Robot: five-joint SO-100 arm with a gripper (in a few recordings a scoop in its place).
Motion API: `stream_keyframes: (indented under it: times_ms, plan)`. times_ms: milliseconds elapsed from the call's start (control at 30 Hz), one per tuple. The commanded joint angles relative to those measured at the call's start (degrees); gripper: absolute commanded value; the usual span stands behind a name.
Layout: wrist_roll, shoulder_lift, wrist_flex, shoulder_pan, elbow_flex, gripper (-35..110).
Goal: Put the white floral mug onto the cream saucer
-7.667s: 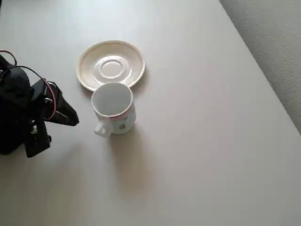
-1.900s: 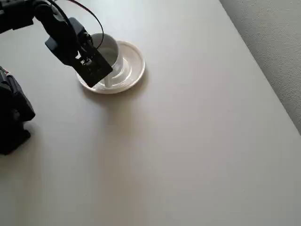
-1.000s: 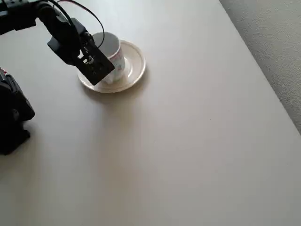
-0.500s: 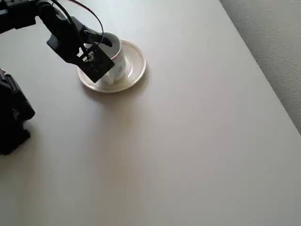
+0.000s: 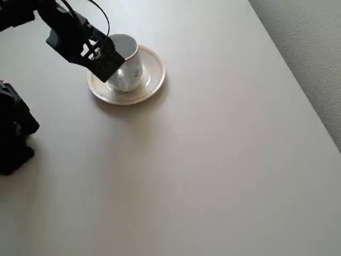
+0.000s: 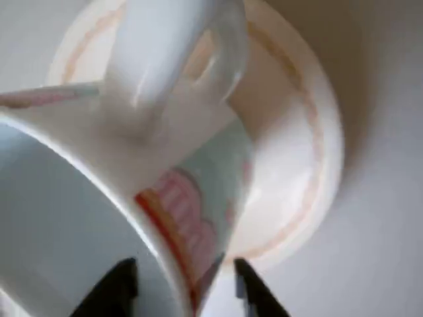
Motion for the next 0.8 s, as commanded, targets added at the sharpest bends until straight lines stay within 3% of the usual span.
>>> stream_keyframes:
  times_ms: [0, 500, 600, 767]
  plan:
    - [0.7, 0.6, 0.3, -1.6, -4.4, 12]
    - [1.1, -4.7, -1.7, -0.5, -7.6, 11]
    - [1.1, -4.0, -1.3, 0.4, -7.6, 20]
    - [-0.1, -2.1, 5.4, 2.4, -14.8, 21]
